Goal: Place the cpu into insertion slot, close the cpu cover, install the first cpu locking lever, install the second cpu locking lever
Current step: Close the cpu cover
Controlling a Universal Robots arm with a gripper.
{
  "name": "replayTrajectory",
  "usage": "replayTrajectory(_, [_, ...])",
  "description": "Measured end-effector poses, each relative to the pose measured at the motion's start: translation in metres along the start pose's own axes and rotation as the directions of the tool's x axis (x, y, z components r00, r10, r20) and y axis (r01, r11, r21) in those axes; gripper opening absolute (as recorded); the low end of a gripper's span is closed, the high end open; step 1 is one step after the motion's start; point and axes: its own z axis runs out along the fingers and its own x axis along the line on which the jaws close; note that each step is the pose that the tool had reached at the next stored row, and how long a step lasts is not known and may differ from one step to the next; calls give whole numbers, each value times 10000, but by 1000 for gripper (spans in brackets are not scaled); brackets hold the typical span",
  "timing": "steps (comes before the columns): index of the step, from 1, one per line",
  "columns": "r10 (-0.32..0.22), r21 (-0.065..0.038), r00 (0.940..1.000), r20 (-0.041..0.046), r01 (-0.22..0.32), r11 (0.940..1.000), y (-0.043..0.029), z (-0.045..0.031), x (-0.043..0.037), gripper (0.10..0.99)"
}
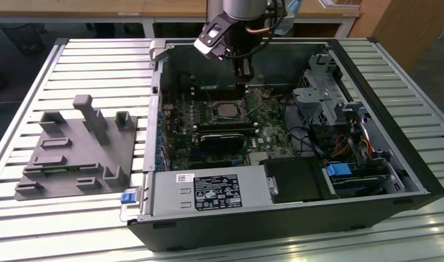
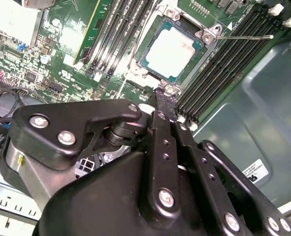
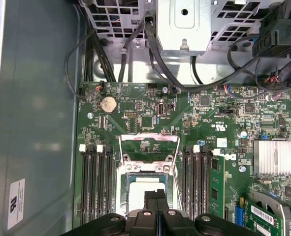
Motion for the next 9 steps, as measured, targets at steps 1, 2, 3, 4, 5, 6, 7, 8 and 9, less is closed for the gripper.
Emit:
replayTrajectory(1, [0,0,10000,0,0,10000,0,-7,1,122])
replayTrajectory(2, [0,0,10000,0,0,10000,1,-14,2,122])
replayTrajectory(3, [0,0,10000,0,0,10000,1,-20,3,122])
replayTrajectory(4, [0,0,10000,0,0,10000,2,-26,3,122])
replayTrajectory(5, [0,0,10000,0,0,10000,2,-32,4,122])
replayTrajectory(6, [0,0,10000,0,0,10000,3,-38,4,122])
replayTrajectory(7, [0,0,10000,0,0,10000,3,-45,5,122])
replayTrajectory(8, [0,0,10000,1,0,10000,4,-52,6,122])
replayTrajectory(9, [0,0,10000,0,0,10000,4,-58,6,122])
